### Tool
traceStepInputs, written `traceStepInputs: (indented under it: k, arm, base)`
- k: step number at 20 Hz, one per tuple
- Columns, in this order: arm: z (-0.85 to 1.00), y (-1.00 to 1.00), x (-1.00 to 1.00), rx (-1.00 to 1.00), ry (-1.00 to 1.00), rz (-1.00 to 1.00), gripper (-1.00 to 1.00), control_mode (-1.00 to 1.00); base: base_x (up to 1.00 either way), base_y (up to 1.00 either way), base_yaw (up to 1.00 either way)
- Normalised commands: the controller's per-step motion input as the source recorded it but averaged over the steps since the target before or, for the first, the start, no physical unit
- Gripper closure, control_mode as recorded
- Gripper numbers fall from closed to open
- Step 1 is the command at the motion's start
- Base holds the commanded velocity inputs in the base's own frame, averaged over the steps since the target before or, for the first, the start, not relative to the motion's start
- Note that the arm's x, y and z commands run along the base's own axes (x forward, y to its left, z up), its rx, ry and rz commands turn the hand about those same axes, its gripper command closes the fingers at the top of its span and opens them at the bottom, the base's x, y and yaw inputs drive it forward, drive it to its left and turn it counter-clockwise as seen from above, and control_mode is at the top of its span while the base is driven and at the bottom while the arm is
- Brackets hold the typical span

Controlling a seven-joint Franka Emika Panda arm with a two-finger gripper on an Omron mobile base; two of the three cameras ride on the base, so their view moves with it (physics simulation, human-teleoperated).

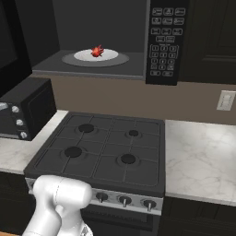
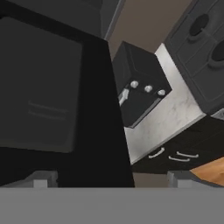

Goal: Transport the fish from the fridge to the microwave and turn on the microwave.

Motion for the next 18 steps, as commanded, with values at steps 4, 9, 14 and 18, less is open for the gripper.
traceStepInputs:
  k: [4, 9, 14, 18]
  arm:
    - [0.00, 0.20, -0.33, 0.07, 0.05, 0.03, -1.00, -1.00]
    - [0.00, 0.26, -0.30, 0.10, 0.05, 0.00, -1.00, -1.00]
    - [-0.01, 0.31, -0.22, 0.09, 0.06, 0.00, -1.00, -1.00]
    - [0.00, 0.27, -0.25, 0.10, 0.10, 0.00, -1.00, -1.00]
  base:
    - [0.00, 0.00, 0.00]
    - [0.00, 0.00, 0.00]
    - [0.00, 0.00, 0.00]
    - [0.00, 0.00, 0.00]
